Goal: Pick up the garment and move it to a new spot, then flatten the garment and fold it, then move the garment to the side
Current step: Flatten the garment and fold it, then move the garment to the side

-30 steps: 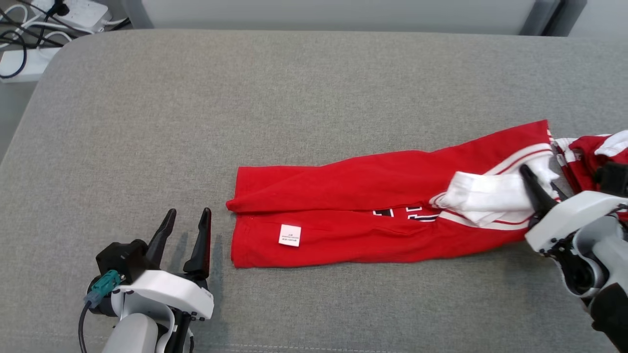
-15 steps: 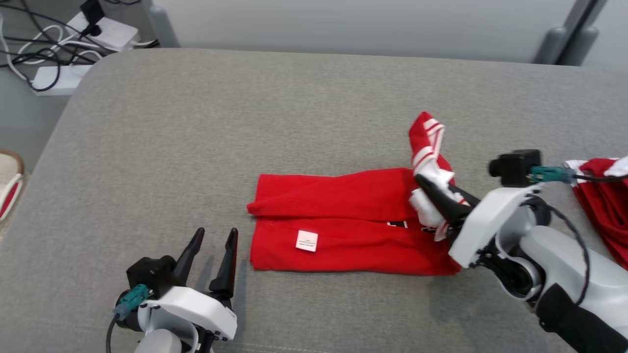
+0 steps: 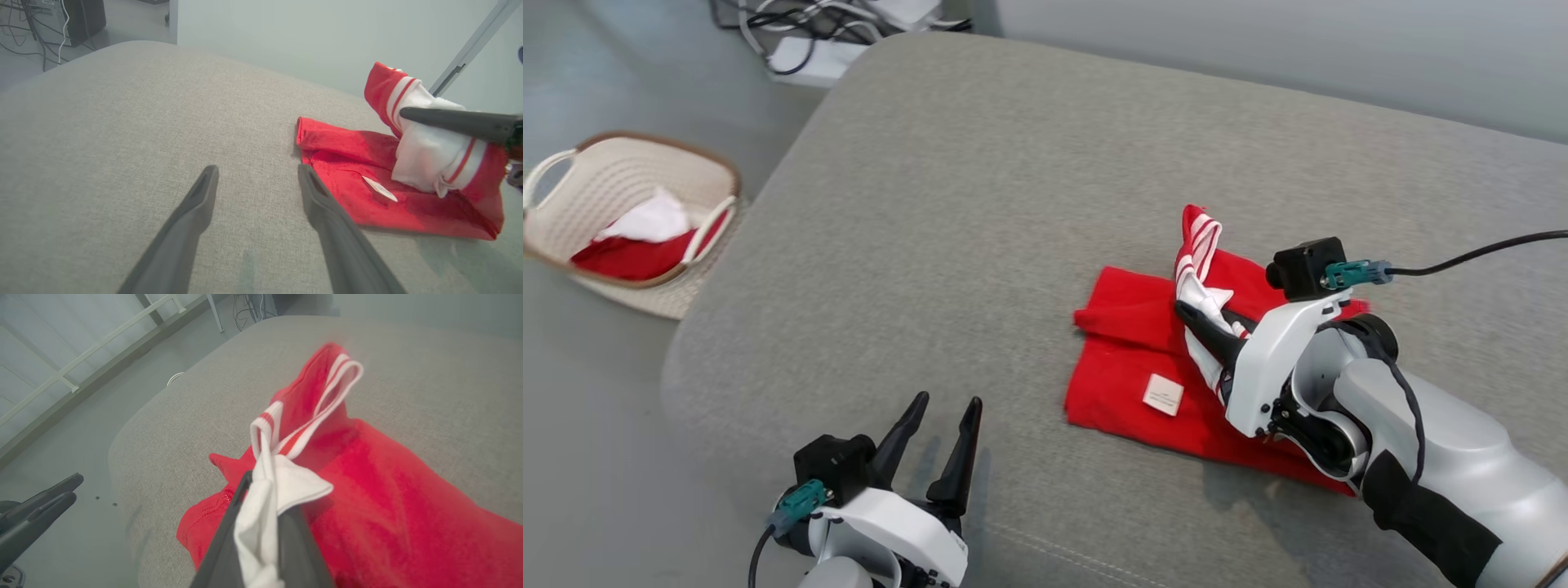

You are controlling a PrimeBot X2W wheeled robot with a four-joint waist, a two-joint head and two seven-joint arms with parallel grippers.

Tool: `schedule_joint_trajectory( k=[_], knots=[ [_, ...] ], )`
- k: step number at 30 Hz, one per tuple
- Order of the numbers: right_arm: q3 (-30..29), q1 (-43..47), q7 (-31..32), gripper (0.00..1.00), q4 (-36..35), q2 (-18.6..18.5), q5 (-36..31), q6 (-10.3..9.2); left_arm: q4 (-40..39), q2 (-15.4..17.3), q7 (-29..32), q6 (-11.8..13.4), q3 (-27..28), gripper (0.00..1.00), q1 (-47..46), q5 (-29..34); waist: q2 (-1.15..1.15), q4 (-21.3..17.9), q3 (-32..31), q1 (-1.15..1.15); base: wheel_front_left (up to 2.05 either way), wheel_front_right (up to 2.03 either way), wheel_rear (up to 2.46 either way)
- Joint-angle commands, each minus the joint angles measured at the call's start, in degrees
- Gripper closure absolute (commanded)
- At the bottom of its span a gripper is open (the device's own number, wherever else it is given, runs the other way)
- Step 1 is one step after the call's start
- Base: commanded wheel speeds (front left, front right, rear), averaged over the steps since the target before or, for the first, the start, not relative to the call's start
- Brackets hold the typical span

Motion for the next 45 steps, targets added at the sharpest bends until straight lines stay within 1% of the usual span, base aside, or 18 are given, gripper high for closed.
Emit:
schedule_joint_trajectory(
  k=[1, 5, 6, 7, 9, 12, 18, 21, 23, 26, 29, 34, 40, 45],
  knots=[
    [-0.11, -0.54, -0.18, 1.00, -0.14, 1.00, -0.28, 0.24, -1.43, 0.40, -0.51, -0.40, 1.29, 0.00, -0.67, -0.93, 0.00, 3.43, 1.13, 0.00, 0.00, 0.00, 0.00],
    [1.00, -1.30, 0.31, 1.00, 2.63, 2.24, 0.16, 0.24, -1.46, 0.39, -0.51, -0.41, -0.41, 0.00, -1.08, -2.25, 0.00, 5.73, 1.89, 0.00, 0.00, 0.00, 0.00],
    [1.23, -1.57, 0.49, 0.56, 3.47, 2.56, 0.23, 0.24, -1.42, 0.39, -0.51, -0.41, -0.54, 0.00, -1.19, -2.45, 0.00, 5.99, 2.00, 0.00, 0.00, 0.00, 0.00],
    [1.25, -1.87, 0.33, 0.00, 4.24, 2.93, 0.40, 0.24, -1.38, 0.39, -0.51, -0.41, -0.58, 0.00, -1.26, -2.53, 0.00, 6.13, 2.05, 0.00, 0.00, 0.00, 0.00],
    [0.97, -2.56, -0.45, 0.00, 5.13, 3.54, 0.95, 0.24, -1.35, 0.39, -0.51, -0.41, -0.39, 0.00, -1.38, -2.58, 0.00, 6.11, 2.12, 0.00, 0.00, 0.00, 0.00],
    [0.10, -3.56, -1.85, 0.00, 4.99, 3.59, 2.30, 0.24, -1.42, 0.39, -0.51, -0.41, 0.96, 0.00, -1.49, -2.13, 0.00, 4.86, 1.94, 0.00, 0.00, 0.00, 0.00],
    [-6.59, -4.97, -9.34, 0.00, 4.14, -2.99, 6.57, 0.24, -2.68, 0.38, -0.51, -0.41, 4.11, 0.00, -2.09, -0.21, 0.00, -0.18, 1.11, 0.00, 0.00, 0.00, 0.00],
    [-8.45, -3.63, -10.41, 0.00, 4.06, -4.93, 8.14, 0.24, -2.96, 0.38, -0.51, -0.41, 4.82, 0.00, -2.33, 0.35, 0.00, -1.79, 0.94, 0.00, 0.00, 0.00, 0.00],
    [-9.46, -1.41, -11.05, 0.00, 3.73, -6.48, 9.29, 0.24, -3.19, 0.38, -0.51, -0.41, 5.50, 0.00, -2.50, 0.94, 0.00, -3.26, 0.83, 0.00, 0.00, 0.00, 0.00],
    [-9.60, 2.88, -11.44, 0.00, 3.01, -7.61, 10.70, 0.24, -3.47, 0.38, -0.51, -0.41, 6.22, 0.00, -2.53, 1.51, 0.00, -5.03, 0.87, 0.00, 0.00, 0.00, 0.00],
    [-9.16, 6.79, -11.63, 0.00, 1.73, -7.53, 11.97, 0.24, -3.55, 0.38, -0.51, -0.41, 6.62, 0.00, -2.78, 1.91, 0.00, -6.00, 1.21, 0.00, 0.00, 0.00, 0.00],
    [-7.67, 11.03, -11.59, 0.00, -0.12, -6.00, 13.52, 0.24, -3.56, 0.38, -0.51, -0.41, 6.46, 0.00, -3.21, 2.15, 0.00, -6.01, 1.64, 0.00, 0.00, 0.00, 0.00],
    [-5.95, 12.21, -11.10, 0.00, 1.01, -4.60, 13.87, 0.24, -3.56, 0.38, -0.51, -0.41, 6.30, 0.00, -2.86, 2.25, 0.00, -4.49, 2.02, 0.00, 0.00, 0.00, 0.00],
    [-4.82, 12.74, -8.91, 0.00, 1.53, -3.64, 15.36, 0.24, -3.36, 0.38, -0.51, -0.41, 6.67, 0.00, -2.48, 2.29, 0.00, -3.51, 1.76, 0.00, 0.00, 0.00, 0.00]
  ],
)
